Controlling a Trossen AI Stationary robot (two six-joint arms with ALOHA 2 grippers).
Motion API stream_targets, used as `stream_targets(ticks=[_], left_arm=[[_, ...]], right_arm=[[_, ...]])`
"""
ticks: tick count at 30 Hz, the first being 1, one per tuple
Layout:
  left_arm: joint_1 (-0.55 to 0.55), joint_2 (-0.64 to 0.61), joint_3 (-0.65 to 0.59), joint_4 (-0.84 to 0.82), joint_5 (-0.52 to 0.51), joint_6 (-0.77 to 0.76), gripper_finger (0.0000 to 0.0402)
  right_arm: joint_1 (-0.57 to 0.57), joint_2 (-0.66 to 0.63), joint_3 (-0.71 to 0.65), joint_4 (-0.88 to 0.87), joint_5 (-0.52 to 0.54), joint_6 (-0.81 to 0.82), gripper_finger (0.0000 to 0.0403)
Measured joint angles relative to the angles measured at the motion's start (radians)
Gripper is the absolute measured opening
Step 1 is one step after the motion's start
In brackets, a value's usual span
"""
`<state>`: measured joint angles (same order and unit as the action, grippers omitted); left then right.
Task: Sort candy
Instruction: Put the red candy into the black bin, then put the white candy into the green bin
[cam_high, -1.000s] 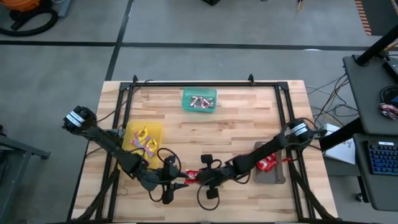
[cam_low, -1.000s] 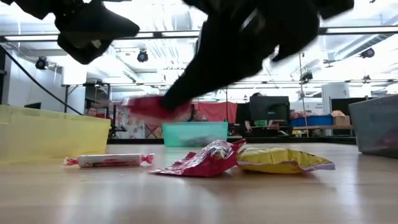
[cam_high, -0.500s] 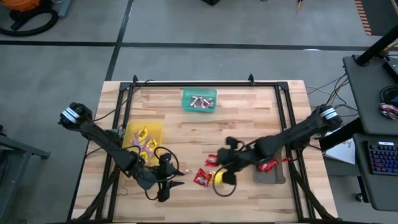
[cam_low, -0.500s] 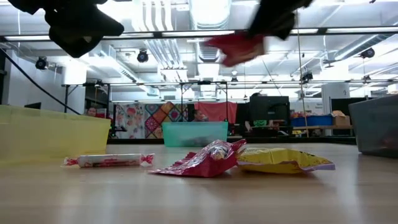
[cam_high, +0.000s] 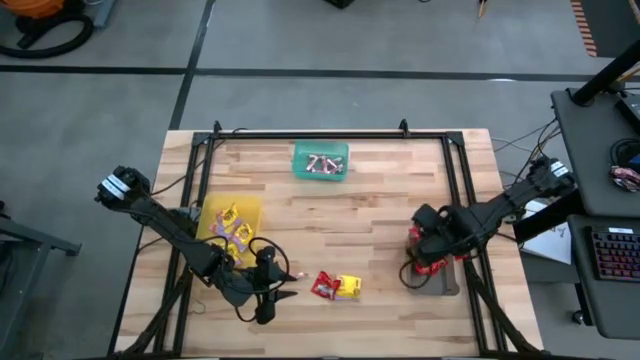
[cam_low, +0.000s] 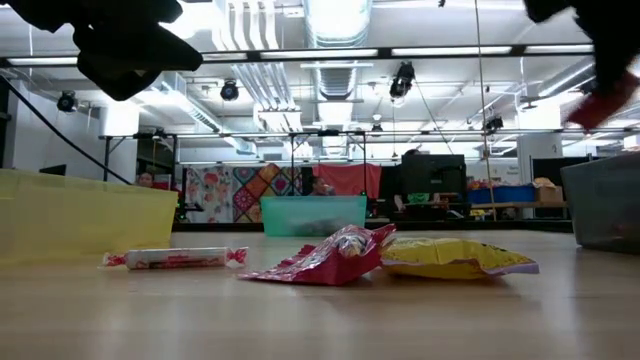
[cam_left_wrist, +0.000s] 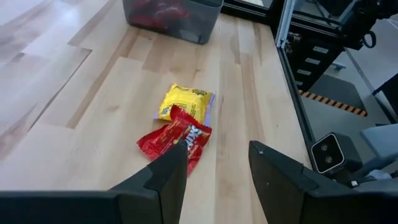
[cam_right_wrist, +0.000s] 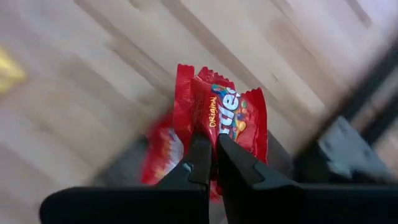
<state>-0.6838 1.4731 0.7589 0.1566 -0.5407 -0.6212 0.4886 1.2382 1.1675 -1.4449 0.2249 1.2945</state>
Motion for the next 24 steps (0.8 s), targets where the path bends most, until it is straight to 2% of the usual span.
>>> stream_targets(ticks=[6, 12, 18, 24], left_arm=[[0.0, 0.0, 0.0, -0.001, 0.0, 0.001, 0.0155], [0.0, 0.0, 0.0, -0.001, 0.0, 0.0, 0.0155], [0.0, 0.001, 0.0, -0.001, -0.001, -0.01, 0.0155], [0.0, 0.001, 0.0, 0.0, -0.003, -0.002, 0.0155]], right_arm=[[0.049, -0.028, -0.152, 0.077, -0.03, 0.11, 0.0021], [0.048, -0.026, -0.24, 0.142, -0.068, 0.12, 0.0081], [0.048, -0.026, -0.227, 0.15, -0.053, 0.099, 0.0142], [0.048, -0.026, -0.158, 0.179, 0.087, 0.042, 0.017]])
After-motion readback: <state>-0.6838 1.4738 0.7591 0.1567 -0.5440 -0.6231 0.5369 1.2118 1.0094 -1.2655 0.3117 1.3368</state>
